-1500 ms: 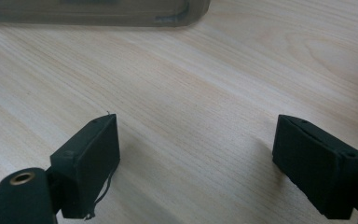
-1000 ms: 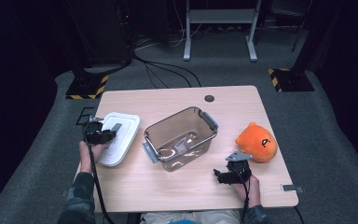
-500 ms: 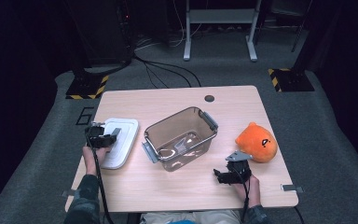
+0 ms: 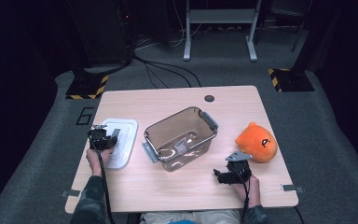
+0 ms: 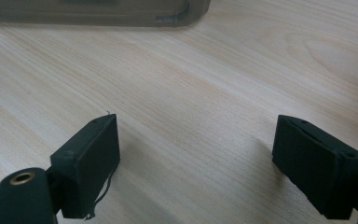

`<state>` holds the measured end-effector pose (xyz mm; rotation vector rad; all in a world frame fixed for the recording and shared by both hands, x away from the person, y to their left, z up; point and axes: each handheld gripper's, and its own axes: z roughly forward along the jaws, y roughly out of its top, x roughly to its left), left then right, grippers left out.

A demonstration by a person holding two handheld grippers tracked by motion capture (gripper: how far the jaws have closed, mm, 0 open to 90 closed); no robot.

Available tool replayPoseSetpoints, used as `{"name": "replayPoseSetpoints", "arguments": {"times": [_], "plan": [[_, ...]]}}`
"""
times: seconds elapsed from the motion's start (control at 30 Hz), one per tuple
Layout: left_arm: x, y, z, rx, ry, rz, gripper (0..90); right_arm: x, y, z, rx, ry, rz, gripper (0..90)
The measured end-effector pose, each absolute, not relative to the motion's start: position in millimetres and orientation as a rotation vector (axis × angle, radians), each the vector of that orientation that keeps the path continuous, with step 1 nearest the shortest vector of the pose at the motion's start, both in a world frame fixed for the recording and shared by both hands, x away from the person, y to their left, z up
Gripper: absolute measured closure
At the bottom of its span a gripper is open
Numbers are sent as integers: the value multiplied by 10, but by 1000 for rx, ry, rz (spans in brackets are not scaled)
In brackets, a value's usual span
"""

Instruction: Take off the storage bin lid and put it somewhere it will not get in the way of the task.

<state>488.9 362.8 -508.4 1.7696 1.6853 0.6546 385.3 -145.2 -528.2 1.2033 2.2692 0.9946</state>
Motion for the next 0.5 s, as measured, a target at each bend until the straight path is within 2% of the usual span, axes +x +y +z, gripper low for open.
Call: {"name": "replayPoseSetpoints", "arguments": {"times": [0.17, 0.4, 0.5], "plan": [[4887, 3631, -5084, 1764, 1681, 643, 654, 3853, -1452, -5282, 1203, 2269, 995, 141], [4835, 3602, -5014, 1778, 1654, 631, 257, 3853, -1452, -5282, 1203, 2269, 995, 140], [4789, 3570, -4970, 1795, 1627, 640, 168, 3853, -1452, -5282, 1203, 2269, 994, 140]]}}
